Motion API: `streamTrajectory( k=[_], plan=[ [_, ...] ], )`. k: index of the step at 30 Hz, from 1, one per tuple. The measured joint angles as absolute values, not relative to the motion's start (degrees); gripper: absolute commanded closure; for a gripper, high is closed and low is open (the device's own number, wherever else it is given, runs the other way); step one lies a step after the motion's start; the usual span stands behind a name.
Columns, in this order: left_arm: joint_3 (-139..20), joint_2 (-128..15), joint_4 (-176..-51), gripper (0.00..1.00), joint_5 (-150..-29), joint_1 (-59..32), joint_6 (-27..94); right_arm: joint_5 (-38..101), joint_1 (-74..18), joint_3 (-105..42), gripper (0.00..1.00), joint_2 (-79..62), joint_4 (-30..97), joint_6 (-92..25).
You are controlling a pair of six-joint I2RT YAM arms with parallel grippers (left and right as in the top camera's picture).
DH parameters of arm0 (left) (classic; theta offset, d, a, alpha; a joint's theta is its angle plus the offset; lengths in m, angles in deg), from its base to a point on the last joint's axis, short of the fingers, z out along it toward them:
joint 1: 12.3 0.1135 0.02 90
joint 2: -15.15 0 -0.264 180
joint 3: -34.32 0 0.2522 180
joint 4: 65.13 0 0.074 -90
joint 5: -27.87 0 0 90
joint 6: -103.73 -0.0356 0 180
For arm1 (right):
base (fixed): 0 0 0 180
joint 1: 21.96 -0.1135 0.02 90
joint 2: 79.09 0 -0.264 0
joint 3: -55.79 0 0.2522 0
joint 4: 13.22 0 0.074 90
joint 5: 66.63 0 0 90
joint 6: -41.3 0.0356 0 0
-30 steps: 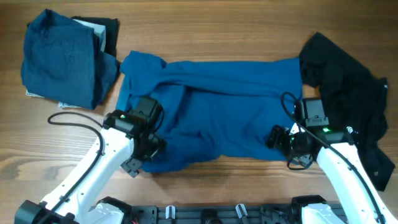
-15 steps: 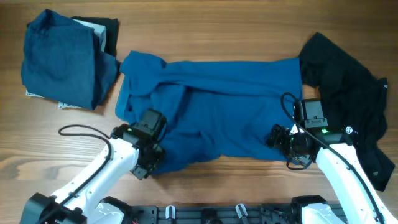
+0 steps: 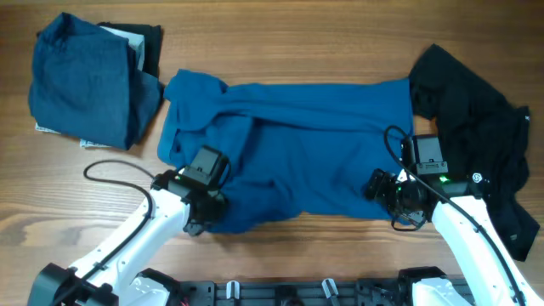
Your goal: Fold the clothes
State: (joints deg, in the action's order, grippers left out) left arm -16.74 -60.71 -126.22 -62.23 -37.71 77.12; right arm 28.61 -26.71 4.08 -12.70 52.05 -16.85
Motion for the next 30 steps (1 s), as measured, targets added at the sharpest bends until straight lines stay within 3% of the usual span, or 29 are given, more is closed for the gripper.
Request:
streamTrajectory(
  k=[9, 22, 23, 24, 26, 28, 30],
  plan=[
    [-33.74, -60.69, -126.81, 0.96, -54.73, -37.71, 66.13, 28.28, -26.71, 4.08, 0.13, -12.7, 51.87, -16.85],
    [-34.79, -67.46, -116.75, 0.96, -47.41, -30.8, 60.88, 28.21, -26.71, 4.08, 0.12, -12.7, 50.82, -16.87],
    [-34.79, -67.81, -117.19, 0.9, -47.52, -30.45, 60.69, 28.21, -26.71, 4.08, 0.12, -12.7, 50.93, -16.85],
    [-34.79, -67.92, -118.18, 0.75, -48.13, -30.15, 60.42, 28.21, -26.71, 4.08, 0.12, -12.7, 51.13, -16.87],
    [-34.92, -67.79, -122.35, 0.53, -50.51, -29.93, 59.29, 28.21, -26.71, 4.08, 0.12, -12.7, 51.44, -16.87],
    [-34.9, -67.51, -126.92, 0.41, -53.68, -29.91, 58.19, 28.21, -26.71, 4.08, 0.12, -12.68, 51.46, -16.87],
    [-34.88, -66.68, -131.2, 0.36, -57.2, -29.91, 57.71, 28.21, -26.71, 4.08, 0.11, -12.66, 51.33, -16.87]
  ],
)
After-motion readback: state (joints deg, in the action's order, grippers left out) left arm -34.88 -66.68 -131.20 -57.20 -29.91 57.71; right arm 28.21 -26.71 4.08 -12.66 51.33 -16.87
